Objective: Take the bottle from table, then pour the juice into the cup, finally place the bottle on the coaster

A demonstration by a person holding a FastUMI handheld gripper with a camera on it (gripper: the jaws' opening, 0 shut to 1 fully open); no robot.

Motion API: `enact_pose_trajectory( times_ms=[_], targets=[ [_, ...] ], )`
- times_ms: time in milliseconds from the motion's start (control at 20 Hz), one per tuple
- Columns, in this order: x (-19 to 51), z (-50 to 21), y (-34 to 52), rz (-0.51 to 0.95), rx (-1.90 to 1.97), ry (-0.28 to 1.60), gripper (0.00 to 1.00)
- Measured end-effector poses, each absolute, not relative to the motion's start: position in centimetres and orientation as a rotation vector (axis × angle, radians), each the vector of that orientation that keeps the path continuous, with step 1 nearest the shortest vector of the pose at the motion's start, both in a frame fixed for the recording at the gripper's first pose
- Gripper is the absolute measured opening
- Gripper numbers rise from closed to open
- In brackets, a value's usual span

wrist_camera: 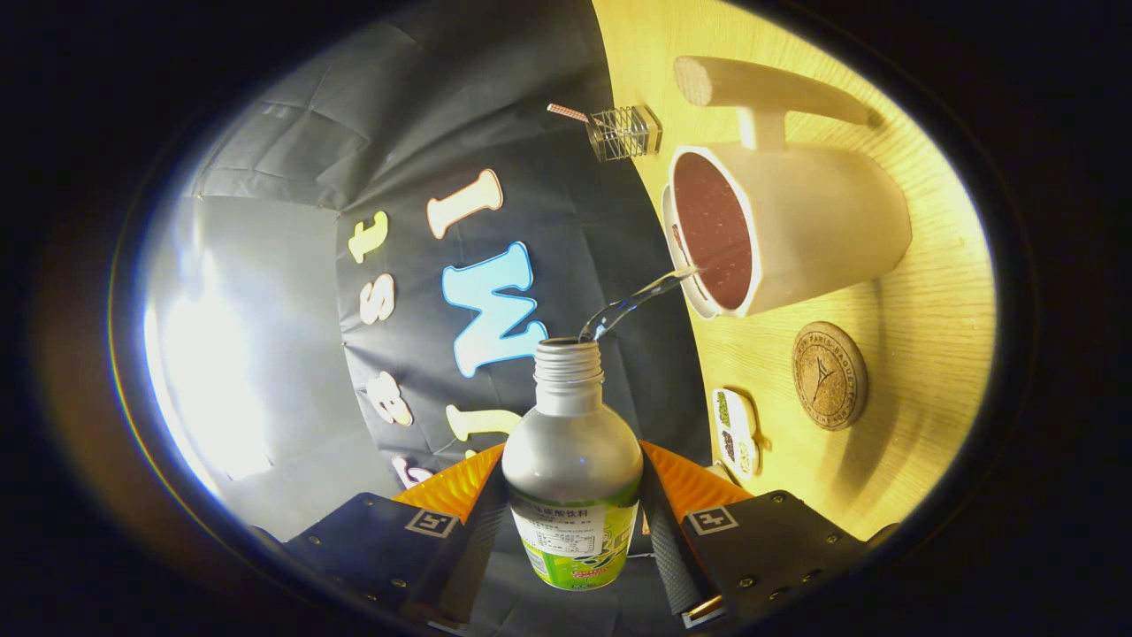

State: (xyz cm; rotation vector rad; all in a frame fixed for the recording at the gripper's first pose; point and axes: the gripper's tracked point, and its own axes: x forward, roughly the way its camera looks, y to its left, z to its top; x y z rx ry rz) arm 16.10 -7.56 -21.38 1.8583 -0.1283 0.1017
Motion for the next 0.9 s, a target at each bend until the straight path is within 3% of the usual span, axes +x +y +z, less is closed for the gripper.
enact_pose_trajectory(
  times_ms=[900],
  targets=[
    [15.8, -19.9, -8.2, 0.140, 1.997, -0.250, 0.79]
  ],
)
